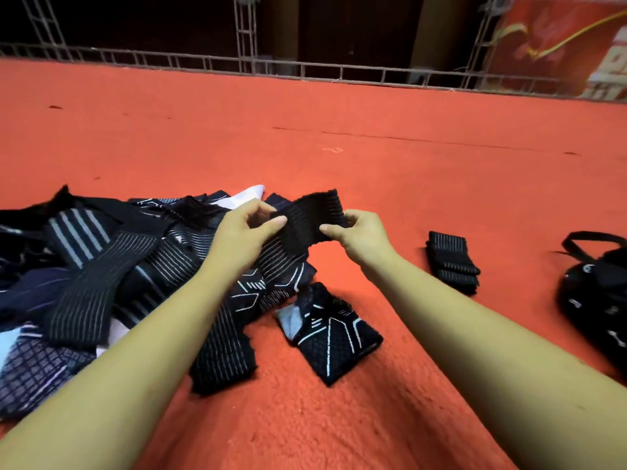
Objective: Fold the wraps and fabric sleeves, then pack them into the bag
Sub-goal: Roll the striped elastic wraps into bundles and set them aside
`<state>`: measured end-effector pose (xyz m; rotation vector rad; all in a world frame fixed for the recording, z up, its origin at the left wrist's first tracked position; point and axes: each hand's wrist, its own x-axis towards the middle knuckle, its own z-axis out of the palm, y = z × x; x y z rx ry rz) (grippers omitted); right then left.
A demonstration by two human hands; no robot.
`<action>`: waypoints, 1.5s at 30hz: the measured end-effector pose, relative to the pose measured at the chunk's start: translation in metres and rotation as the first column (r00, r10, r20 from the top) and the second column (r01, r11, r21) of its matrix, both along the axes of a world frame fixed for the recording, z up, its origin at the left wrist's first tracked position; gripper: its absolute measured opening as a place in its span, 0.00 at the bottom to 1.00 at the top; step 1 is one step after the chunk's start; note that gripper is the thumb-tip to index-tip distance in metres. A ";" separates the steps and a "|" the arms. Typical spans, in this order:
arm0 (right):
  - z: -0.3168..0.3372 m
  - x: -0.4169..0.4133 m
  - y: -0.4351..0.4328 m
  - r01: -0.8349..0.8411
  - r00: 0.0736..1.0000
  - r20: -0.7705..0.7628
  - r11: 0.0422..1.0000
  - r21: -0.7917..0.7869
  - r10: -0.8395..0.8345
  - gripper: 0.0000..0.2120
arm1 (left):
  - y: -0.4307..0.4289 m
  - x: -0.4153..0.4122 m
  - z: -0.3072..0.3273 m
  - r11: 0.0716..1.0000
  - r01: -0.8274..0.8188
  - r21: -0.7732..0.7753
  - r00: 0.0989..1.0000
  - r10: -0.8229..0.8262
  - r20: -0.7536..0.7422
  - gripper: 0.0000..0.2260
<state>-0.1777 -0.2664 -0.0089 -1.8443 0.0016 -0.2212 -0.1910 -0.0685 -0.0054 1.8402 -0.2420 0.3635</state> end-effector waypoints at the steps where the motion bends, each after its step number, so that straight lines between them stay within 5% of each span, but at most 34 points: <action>1: 0.008 -0.006 -0.005 0.011 1.000 0.017 1.000 -0.012 -0.011 0.07 | -0.005 -0.006 0.011 1.000 0.016 0.001 1.000 -0.016 -0.007 0.04; 7: 0.035 -0.056 -0.030 0.082 0.990 0.130 0.980 -0.180 -0.059 0.23 | -0.037 -0.029 0.041 0.997 0.050 -0.061 0.996 -0.054 -0.068 0.04; 11: 0.034 -0.095 -0.033 -0.139 0.983 0.088 0.968 -0.211 0.160 0.14 | -0.058 -0.047 0.033 0.985 0.091 -0.146 0.982 -0.113 -0.154 0.08; 18: 0.021 -0.130 -0.056 -0.080 0.985 0.131 0.966 -0.246 0.115 0.02 | -0.077 -0.085 0.020 0.925 0.319 -0.207 0.896 -0.366 -0.251 0.08; 22: 0.023 -0.146 -0.063 -0.125 0.991 0.043 0.992 0.013 0.124 0.05 | -0.079 -0.095 0.016 0.900 0.373 -0.224 0.863 -0.426 -0.273 0.13; 28: 0.019 -0.147 -0.075 -0.137 0.904 -0.321 0.902 0.409 0.283 0.03 | -0.083 -0.101 0.011 0.883 0.417 -0.213 0.842 -0.464 -0.275 0.15; 34: 0.012 -0.147 -0.082 -0.111 0.928 -0.309 0.945 0.307 0.209 0.09 | -0.086 -0.105 0.005 0.829 0.506 -0.238 0.782 -0.558 -0.278 0.15; 40: 0.007 -0.139 -0.126 0.191 0.948 -0.279 0.976 0.109 -0.154 0.14 | -0.078 -0.101 -0.005 0.858 0.430 -0.280 0.800 -0.506 -0.323 0.13; 45: 0.021 -0.139 -0.158 0.183 0.971 -0.151 0.983 -0.016 -0.184 0.07 | -0.073 -0.101 -0.013 0.906 0.368 -0.211 0.767 -0.424 -0.482 0.12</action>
